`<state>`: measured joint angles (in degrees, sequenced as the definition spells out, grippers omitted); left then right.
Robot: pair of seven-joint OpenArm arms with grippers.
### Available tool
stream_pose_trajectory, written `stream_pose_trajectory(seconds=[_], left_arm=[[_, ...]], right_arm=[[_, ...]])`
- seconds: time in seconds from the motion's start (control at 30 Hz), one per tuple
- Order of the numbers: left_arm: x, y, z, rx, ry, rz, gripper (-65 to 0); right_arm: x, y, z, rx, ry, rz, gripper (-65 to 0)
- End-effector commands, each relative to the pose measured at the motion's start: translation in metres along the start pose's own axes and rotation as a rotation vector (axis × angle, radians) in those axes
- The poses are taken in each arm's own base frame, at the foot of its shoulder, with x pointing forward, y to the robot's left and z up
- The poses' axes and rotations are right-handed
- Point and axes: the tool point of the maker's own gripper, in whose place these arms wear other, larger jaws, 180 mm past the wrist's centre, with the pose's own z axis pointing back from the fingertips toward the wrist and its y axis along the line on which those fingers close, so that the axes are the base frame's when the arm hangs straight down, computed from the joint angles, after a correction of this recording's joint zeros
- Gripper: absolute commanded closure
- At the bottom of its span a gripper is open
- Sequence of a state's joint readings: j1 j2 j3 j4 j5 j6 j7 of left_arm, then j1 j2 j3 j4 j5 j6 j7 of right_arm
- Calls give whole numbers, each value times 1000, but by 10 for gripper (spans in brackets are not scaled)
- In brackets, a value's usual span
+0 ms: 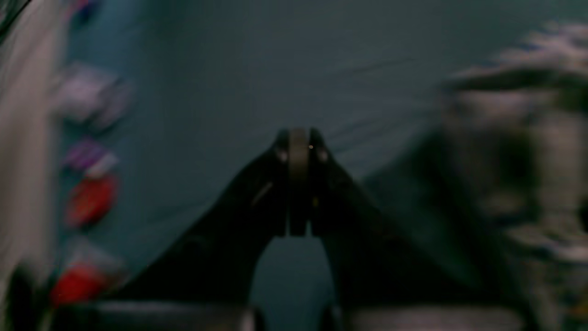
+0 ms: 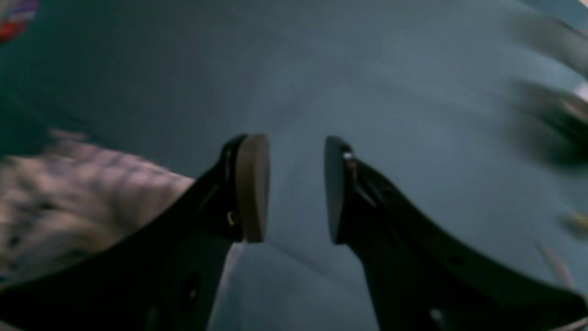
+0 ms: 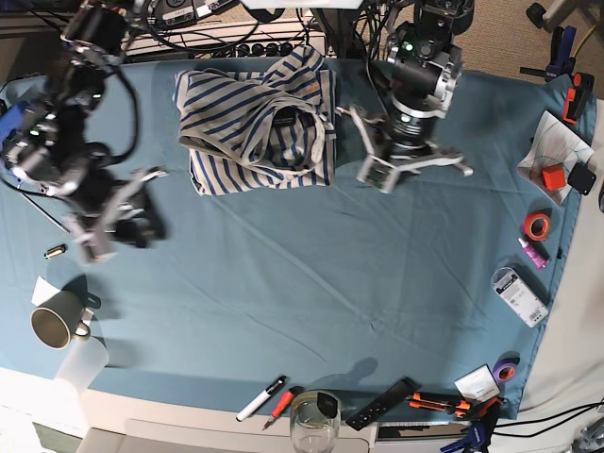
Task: Fold the T-shirt properly
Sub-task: 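Move the left gripper onto the folded shirt and grasp the fabric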
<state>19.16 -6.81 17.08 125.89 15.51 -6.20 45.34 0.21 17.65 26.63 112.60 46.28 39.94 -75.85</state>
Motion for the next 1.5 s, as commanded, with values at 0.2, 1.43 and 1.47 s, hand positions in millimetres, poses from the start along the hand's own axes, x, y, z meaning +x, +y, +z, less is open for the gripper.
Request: stream_pose_trajectory(seconds=[0.2, 1.43, 1.47], left_arm=[[48, -42, 7, -286, -192, 27, 0], [39, -155, 2, -619, -75, 27, -274], [41, -154, 2, -614, -75, 30, -249]], right_arm=[[-12, -78, 49, -299, 49, -22, -205], [-68, -101, 47, -307, 180, -178, -205], [-68, -102, 46, -308, 178, -178, -205]])
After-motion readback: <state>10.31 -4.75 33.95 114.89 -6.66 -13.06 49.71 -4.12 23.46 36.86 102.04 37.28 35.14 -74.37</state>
